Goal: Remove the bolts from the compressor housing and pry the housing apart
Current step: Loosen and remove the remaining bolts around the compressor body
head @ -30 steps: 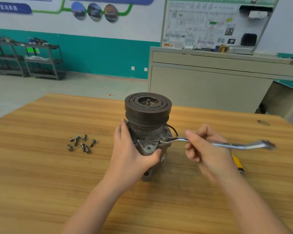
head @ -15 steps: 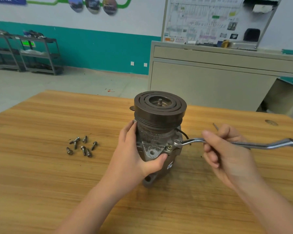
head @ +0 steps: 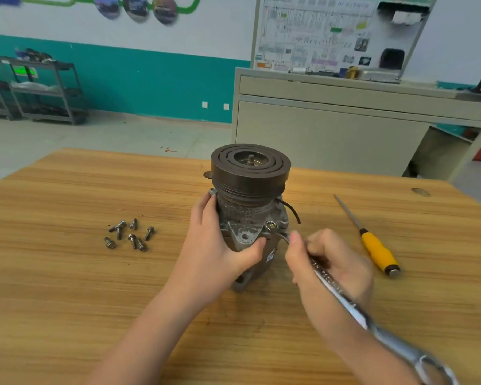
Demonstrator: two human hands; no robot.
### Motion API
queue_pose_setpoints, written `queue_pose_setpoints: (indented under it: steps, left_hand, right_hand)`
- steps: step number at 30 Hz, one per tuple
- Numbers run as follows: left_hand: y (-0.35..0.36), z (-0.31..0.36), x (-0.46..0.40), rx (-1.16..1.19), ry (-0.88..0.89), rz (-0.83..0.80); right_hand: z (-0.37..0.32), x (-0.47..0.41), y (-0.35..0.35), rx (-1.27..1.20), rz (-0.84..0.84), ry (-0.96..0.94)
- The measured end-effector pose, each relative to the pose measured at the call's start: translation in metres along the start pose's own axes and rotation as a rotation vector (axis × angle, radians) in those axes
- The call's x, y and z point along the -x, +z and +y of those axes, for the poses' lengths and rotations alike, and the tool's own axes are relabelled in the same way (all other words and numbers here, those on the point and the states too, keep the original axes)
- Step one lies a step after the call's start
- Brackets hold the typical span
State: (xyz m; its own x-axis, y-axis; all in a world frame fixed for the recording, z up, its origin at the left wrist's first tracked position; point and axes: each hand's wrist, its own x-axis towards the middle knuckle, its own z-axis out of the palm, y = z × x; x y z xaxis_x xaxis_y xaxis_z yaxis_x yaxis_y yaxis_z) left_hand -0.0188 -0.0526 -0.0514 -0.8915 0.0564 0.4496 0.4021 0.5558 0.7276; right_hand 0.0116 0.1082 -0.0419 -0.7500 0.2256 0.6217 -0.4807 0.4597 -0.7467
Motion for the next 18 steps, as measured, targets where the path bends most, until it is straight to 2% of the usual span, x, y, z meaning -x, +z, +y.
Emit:
queue_pose_setpoints:
  steps: [1,4,7,10,11,13,15,18]
  left_hand:
    - [0.000,-0.001,0.000,0.001,-0.001,0.003]
    - [0.004,-0.006,0.003,0.013,-0.010,0.026]
    - [0.010,-0.009,0.008,0.106,0.005,0.074]
    - [0.010,-0.012,0.010,0.205,0.005,0.082]
    - [0.009,-0.013,0.011,0.248,0.003,0.082]
    - [0.006,-0.015,0.012,0.352,-0.006,0.074]
    - [0.005,-0.017,0.012,0.413,-0.023,0.069]
    - [0.006,-0.019,0.013,0.426,-0.023,0.066]
  right_hand:
    - [0.001,-0.007,-0.003,-0.083,-0.027,0.128]
    - [0.004,-0.036,-0.023,-0.420,-0.245,0.147]
    - [0.021,-0.072,-0.027,-0.844,-0.515,0.457]
    - [0.035,-0.095,-0.014,-0.993,-0.755,0.678]
    - [0.039,-0.098,-0.011,-1.050,-0.789,0.713]
    - [0.040,-0.098,-0.010,-1.178,-0.748,0.736]
    - [0.037,-0.093,-0.015,-1.245,-0.602,0.706]
    - [0.025,-0.071,-0.022,-1.055,-0.369,0.585]
